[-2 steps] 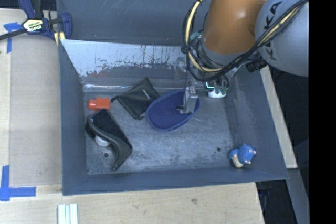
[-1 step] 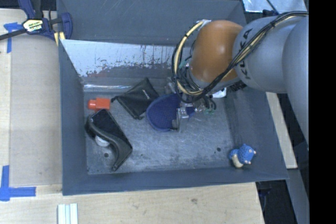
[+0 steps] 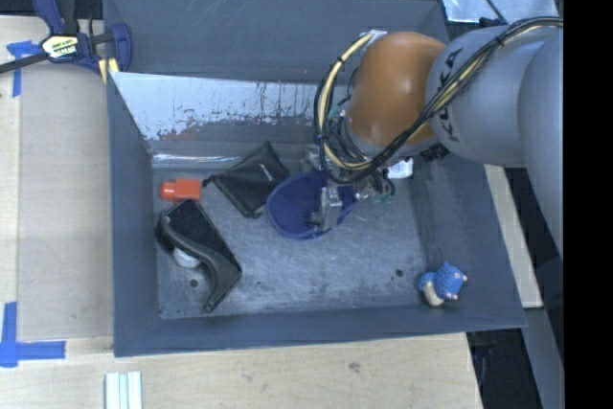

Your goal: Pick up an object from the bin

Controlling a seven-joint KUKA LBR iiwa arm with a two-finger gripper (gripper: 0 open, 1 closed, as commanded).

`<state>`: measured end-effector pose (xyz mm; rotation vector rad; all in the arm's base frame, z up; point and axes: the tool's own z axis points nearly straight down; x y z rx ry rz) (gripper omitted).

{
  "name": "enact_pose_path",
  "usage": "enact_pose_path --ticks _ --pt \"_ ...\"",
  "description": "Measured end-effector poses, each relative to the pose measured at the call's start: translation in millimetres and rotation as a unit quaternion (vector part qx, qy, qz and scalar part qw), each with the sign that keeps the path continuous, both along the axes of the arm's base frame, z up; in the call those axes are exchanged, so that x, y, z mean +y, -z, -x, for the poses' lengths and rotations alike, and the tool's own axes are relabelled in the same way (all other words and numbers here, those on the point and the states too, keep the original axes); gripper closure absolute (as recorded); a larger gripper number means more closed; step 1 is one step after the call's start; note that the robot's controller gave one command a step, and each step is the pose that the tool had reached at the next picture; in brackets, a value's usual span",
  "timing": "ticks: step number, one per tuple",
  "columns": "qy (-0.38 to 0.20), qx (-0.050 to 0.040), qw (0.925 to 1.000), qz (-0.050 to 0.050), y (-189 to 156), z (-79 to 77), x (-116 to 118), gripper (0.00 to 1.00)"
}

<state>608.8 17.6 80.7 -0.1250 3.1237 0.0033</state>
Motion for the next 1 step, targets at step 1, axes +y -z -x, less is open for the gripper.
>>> enact_pose_path --ticks 1 --pt "0.025 0.0016 0.9997 0.001 -127.3 14.4 11.3 1.00"
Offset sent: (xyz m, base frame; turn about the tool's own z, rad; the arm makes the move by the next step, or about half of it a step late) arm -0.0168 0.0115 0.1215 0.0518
